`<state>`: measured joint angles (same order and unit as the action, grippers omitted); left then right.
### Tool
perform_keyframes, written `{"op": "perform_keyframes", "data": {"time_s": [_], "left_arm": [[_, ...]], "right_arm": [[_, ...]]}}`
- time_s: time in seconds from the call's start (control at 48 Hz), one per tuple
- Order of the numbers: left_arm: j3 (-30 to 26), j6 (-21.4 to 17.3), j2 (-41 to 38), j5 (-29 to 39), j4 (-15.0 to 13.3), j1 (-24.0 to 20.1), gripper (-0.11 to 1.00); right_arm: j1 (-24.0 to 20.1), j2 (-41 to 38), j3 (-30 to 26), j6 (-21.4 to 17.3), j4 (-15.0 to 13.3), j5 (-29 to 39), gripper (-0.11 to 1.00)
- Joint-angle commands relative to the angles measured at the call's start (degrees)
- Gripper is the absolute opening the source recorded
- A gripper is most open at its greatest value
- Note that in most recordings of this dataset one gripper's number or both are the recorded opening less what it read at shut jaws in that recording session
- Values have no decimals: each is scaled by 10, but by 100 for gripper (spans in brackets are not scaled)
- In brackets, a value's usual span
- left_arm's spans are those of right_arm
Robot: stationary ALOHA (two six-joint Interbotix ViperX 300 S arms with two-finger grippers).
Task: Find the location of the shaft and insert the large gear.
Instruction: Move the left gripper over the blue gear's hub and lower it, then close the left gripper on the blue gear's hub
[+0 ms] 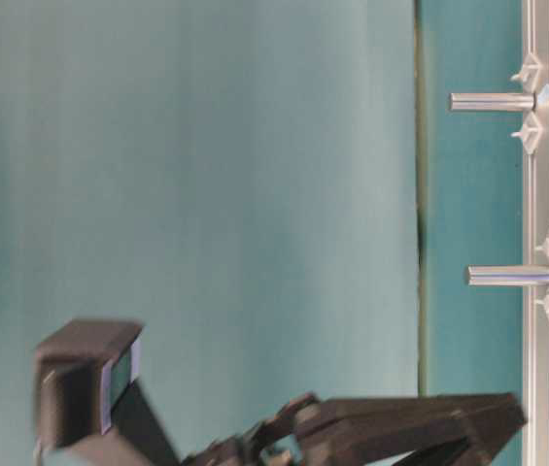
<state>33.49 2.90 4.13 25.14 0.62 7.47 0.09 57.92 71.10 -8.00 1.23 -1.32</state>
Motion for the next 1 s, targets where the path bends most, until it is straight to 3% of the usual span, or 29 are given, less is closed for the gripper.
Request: {"op": "perform_keyframes", "data": {"time_s": [0.0,0.437,0.979], "left_arm": [[-25,-1,-3,4,2,4,1],[-103,-6,-80,100,2,5,1],[-136,-8,-118,118,2,15,1]], "right_arm": [[0,-4,-5,-4,1,4,1],[2,1,-3,-4,1,18,1],[3,6,4,-5,1,18,1]]}}
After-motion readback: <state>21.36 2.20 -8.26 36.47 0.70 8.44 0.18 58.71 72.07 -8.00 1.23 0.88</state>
